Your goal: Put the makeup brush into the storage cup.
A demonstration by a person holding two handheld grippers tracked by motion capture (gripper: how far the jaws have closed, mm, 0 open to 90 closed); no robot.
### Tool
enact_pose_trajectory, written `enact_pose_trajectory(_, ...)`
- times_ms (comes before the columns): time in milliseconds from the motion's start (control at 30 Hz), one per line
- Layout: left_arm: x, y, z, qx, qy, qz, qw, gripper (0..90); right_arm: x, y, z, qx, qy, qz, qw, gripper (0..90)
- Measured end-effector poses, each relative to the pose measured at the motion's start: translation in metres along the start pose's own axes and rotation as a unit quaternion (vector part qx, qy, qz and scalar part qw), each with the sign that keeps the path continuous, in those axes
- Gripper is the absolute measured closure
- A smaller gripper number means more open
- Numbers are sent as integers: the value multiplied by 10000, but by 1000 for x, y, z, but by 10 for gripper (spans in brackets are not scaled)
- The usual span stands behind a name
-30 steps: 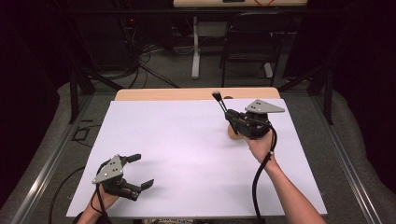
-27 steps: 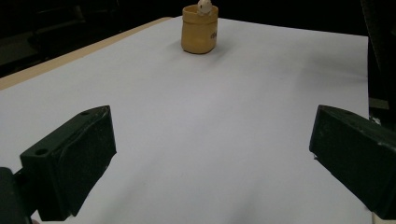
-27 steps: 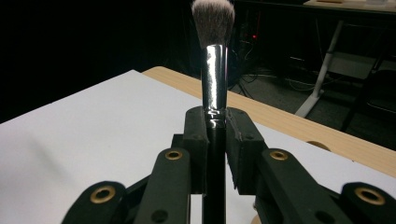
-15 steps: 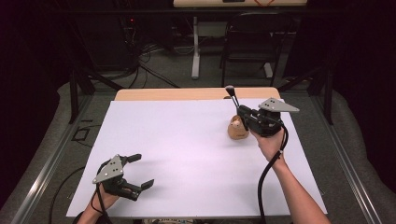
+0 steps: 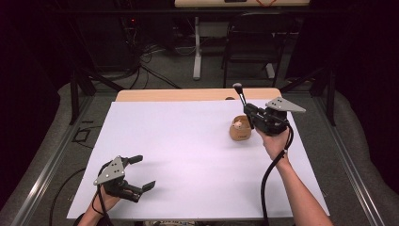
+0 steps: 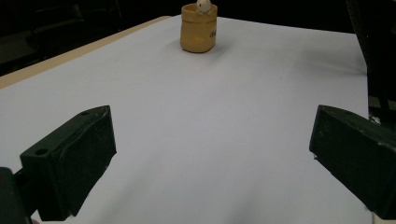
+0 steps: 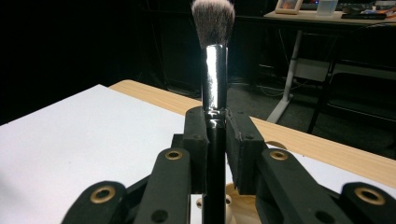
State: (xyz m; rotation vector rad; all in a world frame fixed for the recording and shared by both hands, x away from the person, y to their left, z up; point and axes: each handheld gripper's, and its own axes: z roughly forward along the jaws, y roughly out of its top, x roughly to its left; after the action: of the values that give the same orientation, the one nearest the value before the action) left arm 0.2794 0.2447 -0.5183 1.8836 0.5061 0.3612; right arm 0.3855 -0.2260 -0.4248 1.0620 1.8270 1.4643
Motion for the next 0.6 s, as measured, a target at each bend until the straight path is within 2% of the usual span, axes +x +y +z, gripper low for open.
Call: enact_pose_trajectory(600,0,0,1,6,-10,10,10000,4,-17,-7,9,-147,-245,170,9994,791)
